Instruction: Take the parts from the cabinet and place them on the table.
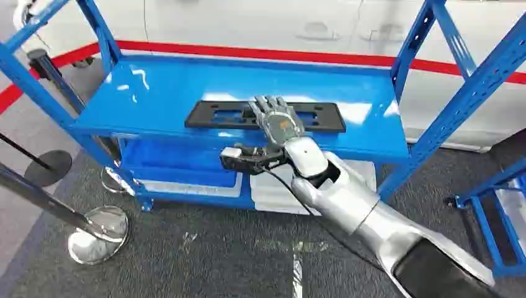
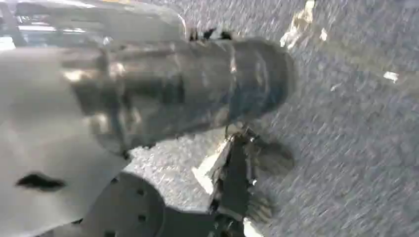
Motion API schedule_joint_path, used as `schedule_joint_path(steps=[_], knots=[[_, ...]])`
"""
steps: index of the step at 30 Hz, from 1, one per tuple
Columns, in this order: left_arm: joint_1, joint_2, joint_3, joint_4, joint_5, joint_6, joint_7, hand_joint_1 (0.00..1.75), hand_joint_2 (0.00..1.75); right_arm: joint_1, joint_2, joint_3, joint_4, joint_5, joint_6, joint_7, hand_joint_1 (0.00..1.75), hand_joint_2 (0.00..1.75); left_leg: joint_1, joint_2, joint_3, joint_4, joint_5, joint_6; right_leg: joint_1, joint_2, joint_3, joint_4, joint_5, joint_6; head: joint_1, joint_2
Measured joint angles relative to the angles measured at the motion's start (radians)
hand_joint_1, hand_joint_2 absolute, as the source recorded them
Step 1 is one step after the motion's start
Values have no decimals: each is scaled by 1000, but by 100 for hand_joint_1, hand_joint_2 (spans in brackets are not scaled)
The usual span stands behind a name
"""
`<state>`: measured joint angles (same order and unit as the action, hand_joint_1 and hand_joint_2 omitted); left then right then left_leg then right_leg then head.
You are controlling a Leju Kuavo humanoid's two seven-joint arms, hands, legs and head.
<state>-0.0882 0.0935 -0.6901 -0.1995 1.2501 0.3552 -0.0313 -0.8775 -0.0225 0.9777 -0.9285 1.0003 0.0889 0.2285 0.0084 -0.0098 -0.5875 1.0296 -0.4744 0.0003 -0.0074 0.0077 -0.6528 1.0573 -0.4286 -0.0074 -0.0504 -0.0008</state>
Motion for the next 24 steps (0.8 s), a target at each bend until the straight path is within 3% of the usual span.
schedule_joint_path(steps=[1, 2, 4, 7, 8, 9, 10, 12, 14, 16, 17, 18, 19, 21, 22, 23, 24], knots=[[0, 0, 0, 0, 0, 0, 0, 0, 0, 1, -2, 0, 2, -1, 0, 0, 0, 0, 1, 0, 2, -4, 0, -5, 3, 2, 0, 0, -1, -6, 2, 0], [-1, 1, 0, 0, 0, 0, 0, 0, 0, 0, -2, 0, 2, -1, 0, 0, 0, 0, 1, 0, 4, -3, -5, -10, -5, 3, 4, -7, 1, -12, 0, 0], [-1, 1, 0, 0, 0, 0, -1, 0, 0, -1, -1, 0, 2, -2, -1, 0, 0, 0, 3, 4, -15, 47, -36, -22, -10, 2, 16, -13, -1, -21, -6, 0], [-1, 5, 0, 0, 0, 0, -2, 0, 0, 7, -1, 0, 6, -9, -2, 0, 0, 0, 6, 4, -136, 272, -119, -34, -10, 1, 24, -13, -7, -28, -8, 0], [1, 5, -1, 0, 1, 0, -2, 0, 0, 12, -1, 0, 8, -11, -2, -2, 0, 0, 6, 4, -162, 305, -114, -35, -11, 1, 26, -13, -9, -28, -8, 0], [3, 5, -1, 0, 2, 0, -2, 0, 0, 17, -1, 0, 11, -13, -3, -3, 0, 0, 7, 4, -162, 286, -84, -34, -11, 2, 30, -13, -12, -28, -8, 0], [3, 5, -1, 0, 2, 0, -2, 0, 0, 20, -1, 0, 14, -13, -5, -5, 0, 0, 7, 4, -140, 223, -36, -33, -11, 3, 34, -13, -15, -27, -8, 0], [2, 8, -1, 0, 2, 0, -2, 0, 0, 20, -1, 0, 21, -13, -11, -9, 0, 0, 7, 4, -65, 45, 62, -26, -11, 4, 45, -13, -21, -22, -8, 0], [-1, 11, -1, 0, 2, 1, -2, 0, 0, 19, -1, 0, 26, -14, -18, -10, 0, 0, -3, 2, -38, -11, 45, -14, -4, 5, 41, -12, -25, -12, -8, 0], [-2, 11, -1, 0, 2, 1, -2, 0, 0, 25, -1, 0, 31, -16, -19, -10, 0, 0, -5, 2, -41, -6, 43, -6, -5, 5, 44, -20, -23, -3, -7, 0], [-1, 11, -1, 0, 2, 1, -2, 0, 0, 25, -1, 0, 33, -16, -20, -11, 0, 0, -4, 2, -36, -11, 45, 1, -5, 5, 49, -25, -24, 4, -7, 0], [-1, 11, -2, 0, 2, 1, -2, 0, 0, 26, -2, 0, 34, -16, -21, -10, 0, 0, 7, 4, -27, -24, 50, 9, -2, 4, 47, -24, -30, 11, -6, 0], [1, 11, -2, 0, 2, 1, -2, 0, 0, 25, -2, 0, 37, -16, -22, -10, 0, 0, 5, 4, -20, -29, 50, 12, -3, 1, 39, 4, -47, 13, -4, 0], [-1, 12, -2, 0, 3, 1, -2, 0, 0, 28, -2, 0, 42, -16, -23, -10, 0, 0, 5, 5, -19, -28, 47, 22, -3, 0, -36, 154, -120, 14, 0, 0], [-1, 12, -2, 0, 3, 1, -2, 0, 0, 34, -2, 0, 47, -17, -23, -11, 0, 0, 3, 5, -19, -27, 45, 25, -3, 0, -78, 230, -144, 15, 0, 0], [-1, 12, -2, 0, 3, 1, -2, 0, 0, 41, -2, 0, 51, -18, -23, -11, 0, 0, 2, 4, -19, -27, 44, 26, -3, 0, -106, 272, -147, 15, 0, 0], [0, 12, -2, 0, 4, 2, -2, 0, 0, 45, -2, 0, 55, -18, -23, -11, 0, 0, 2, 3, -18, -25, 41, 27, -3, 0, -110, 266, -129, 14, 0, 0]])
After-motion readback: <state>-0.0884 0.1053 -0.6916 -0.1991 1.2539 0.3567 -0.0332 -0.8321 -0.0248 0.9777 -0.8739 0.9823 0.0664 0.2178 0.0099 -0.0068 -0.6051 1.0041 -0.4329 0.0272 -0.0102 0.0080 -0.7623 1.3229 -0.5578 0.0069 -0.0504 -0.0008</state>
